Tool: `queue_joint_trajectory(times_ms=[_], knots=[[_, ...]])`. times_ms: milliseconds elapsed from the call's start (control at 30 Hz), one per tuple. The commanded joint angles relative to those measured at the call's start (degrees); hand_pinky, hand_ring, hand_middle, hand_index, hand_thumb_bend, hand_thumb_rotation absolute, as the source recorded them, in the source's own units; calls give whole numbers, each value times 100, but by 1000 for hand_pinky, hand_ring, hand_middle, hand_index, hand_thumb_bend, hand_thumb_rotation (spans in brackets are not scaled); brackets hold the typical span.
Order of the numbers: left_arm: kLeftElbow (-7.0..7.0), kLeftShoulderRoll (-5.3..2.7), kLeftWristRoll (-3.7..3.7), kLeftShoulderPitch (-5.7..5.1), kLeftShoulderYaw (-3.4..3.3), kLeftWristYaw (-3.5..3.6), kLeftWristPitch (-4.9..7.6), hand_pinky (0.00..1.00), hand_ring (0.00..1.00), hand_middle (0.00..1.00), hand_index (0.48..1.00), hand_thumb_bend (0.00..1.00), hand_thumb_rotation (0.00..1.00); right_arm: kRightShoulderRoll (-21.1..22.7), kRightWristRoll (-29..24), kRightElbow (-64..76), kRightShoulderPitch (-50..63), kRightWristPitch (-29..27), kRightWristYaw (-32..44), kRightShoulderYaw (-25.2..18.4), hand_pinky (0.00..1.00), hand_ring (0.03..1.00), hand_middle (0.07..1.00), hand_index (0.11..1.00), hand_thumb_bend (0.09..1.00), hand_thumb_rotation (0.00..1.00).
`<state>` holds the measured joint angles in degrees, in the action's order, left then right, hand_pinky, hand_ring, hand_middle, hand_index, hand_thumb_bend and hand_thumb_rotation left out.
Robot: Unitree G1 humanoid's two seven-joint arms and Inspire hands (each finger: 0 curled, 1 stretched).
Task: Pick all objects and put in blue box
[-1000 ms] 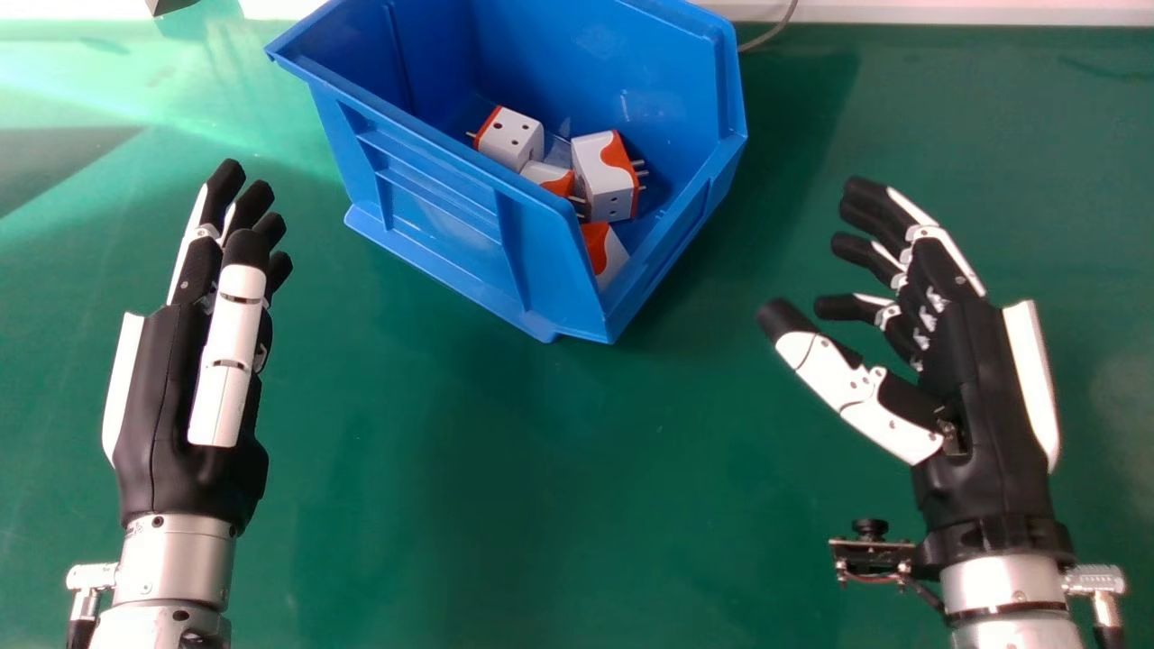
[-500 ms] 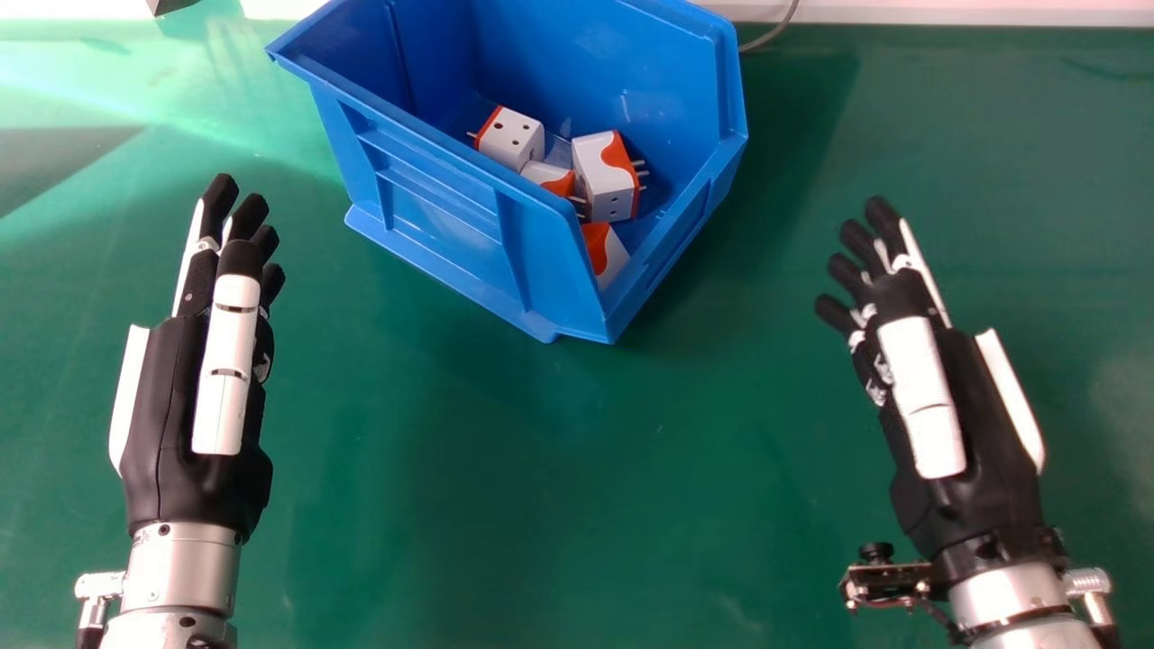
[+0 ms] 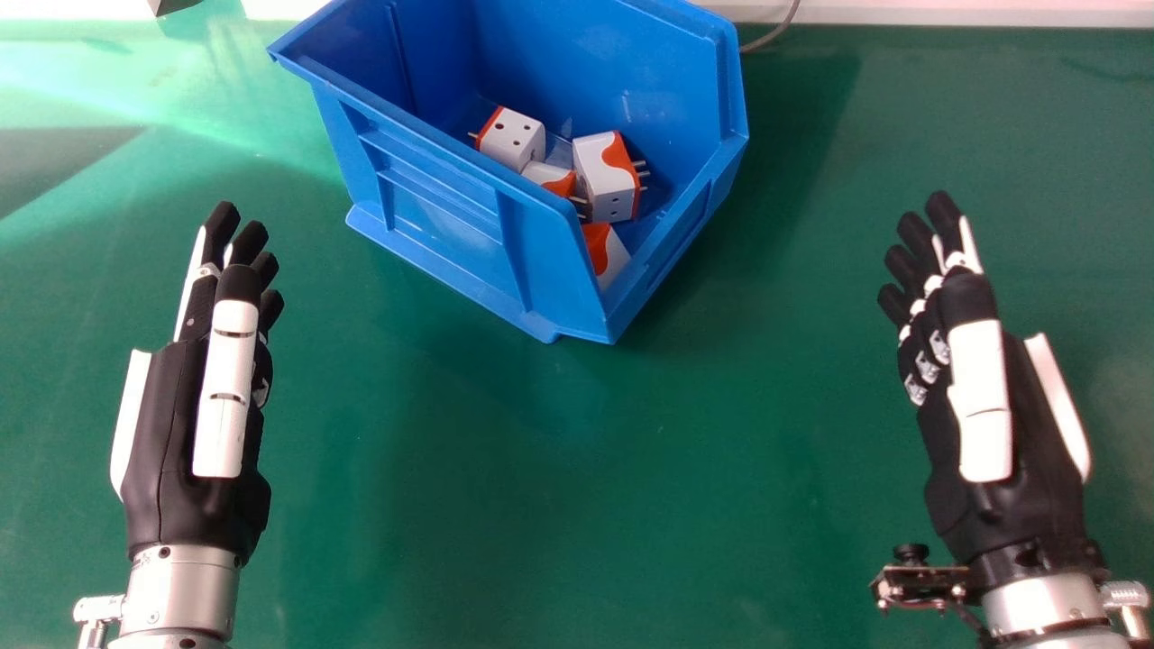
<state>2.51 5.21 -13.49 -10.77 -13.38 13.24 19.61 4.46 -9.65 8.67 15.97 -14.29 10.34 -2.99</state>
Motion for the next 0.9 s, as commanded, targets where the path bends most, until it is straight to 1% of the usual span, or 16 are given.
queue_joint_trajectory(times_ms=[0,100,133,233,333,400,467,600,633,733,867], knots=[[-83,-1,21,90,36,-37,26,990,971,967,966,537,860,-27,-66,68,-101,-149,-17,-87,1000,1000,1000,1000,517,1000],[-21,-6,69,160,57,-97,53,995,972,967,967,538,849,-38,-66,32,-153,-113,-25,-118,1000,1000,1000,1000,513,1000],[6,-2,79,175,62,-105,86,996,973,968,968,537,846,-51,-51,39,-159,-104,-44,-124,1000,1000,1000,1000,511,1000],[86,2,50,231,66,-100,139,998,974,969,967,531,840,-61,-33,24,-198,-84,-69,-140,1000,1000,1000,1000,505,1000],[97,-9,-11,264,61,-76,149,996,971,965,962,535,833,-89,-55,36,-222,-30,-101,-155,1000,1000,1000,1000,504,1000],[98,-28,-44,275,54,-87,132,997,970,963,960,539,825,-106,-52,32,-235,-39,-109,-161,1000,1000,1000,1000,504,1000],[75,-45,-30,270,55,-130,99,999,971,961,958,544,816,-131,-47,23,-243,-60,-127,-164,1000,1000,1000,1000,497,1000],[84,-31,-4,263,57,-148,98,1000,982,966,962,533,810,-167,-52,26,-232,-58,-137,-164,1000,1000,1000,1000,474,1000],[81,-20,3,266,55,-149,98,1000,979,964,959,533,811,-179,-40,22,-233,-62,-145,-158,1000,1000,1000,1000,472,1000],[72,14,-22,285,49,-121,71,1000,973,960,952,538,809,-209,-11,18,-246,-30,-169,-142,1000,1000,1000,1000,471,1000],[67,50,-19,325,58,-102,33,1000,972,959,951,541,807,-217,23,-28,-297,-31,-199,-147,1000,1000,1000,1000,462,1000]])
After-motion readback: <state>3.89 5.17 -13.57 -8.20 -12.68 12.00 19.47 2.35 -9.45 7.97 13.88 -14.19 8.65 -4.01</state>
